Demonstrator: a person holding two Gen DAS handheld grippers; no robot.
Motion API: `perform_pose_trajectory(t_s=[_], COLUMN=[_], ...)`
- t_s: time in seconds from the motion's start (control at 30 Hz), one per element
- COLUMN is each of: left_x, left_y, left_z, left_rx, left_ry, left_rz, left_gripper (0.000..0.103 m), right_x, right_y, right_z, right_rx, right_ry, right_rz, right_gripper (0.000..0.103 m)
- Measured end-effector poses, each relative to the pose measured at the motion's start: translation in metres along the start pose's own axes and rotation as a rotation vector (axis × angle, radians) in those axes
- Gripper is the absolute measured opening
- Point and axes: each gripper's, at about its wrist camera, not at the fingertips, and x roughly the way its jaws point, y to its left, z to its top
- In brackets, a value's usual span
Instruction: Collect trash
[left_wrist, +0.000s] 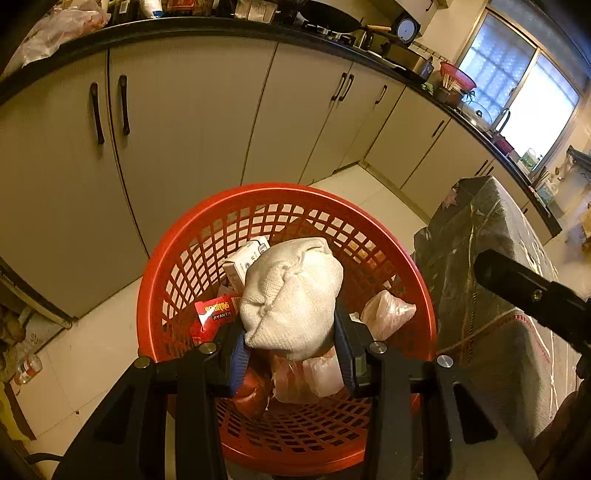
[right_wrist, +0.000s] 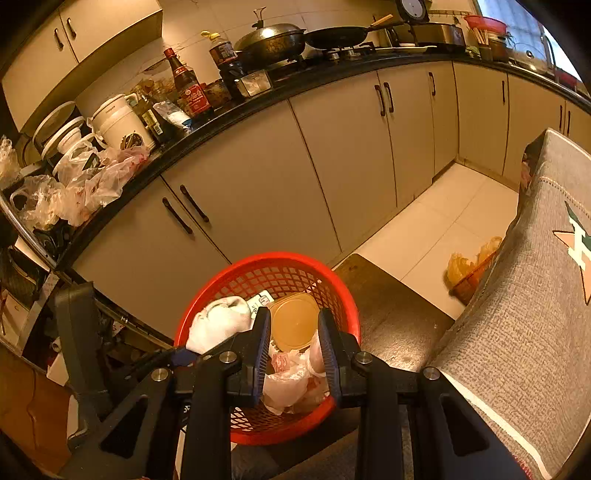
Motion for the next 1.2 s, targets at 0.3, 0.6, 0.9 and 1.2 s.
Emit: perform_pose_trajectory(t_s=[0.3,0.6,0.9,1.2], left_x=[0.006,0.011,0.011,-0.005], left_y=[0.002,0.003,0.001,-0.001], left_z=[-0.001,-0.003,-0.003,-0.005], left_rx=[0.005,0.001,0.011,0.006], left_ry=[0.013,0.025,0.02,-0.035], left_rz=[0.02,0.028,0.032,0.014], left_gripper=[0.038,0.038,0.044,0.072], right_x=[0.0,-0.002,-0.003,-0.006], right_y=[-0.008,-0.012,-0.013,-0.015], right_z=[0.0,0.001,0.002,0.003], right_rx=[0.041,0.061,0.062,0.088], right_ry=[0.003,-0.001,-0.004,-0.027], right_rz=[0.016,0.023,0.035,0.05], right_gripper=[0.034,0.045,0.052,0.057])
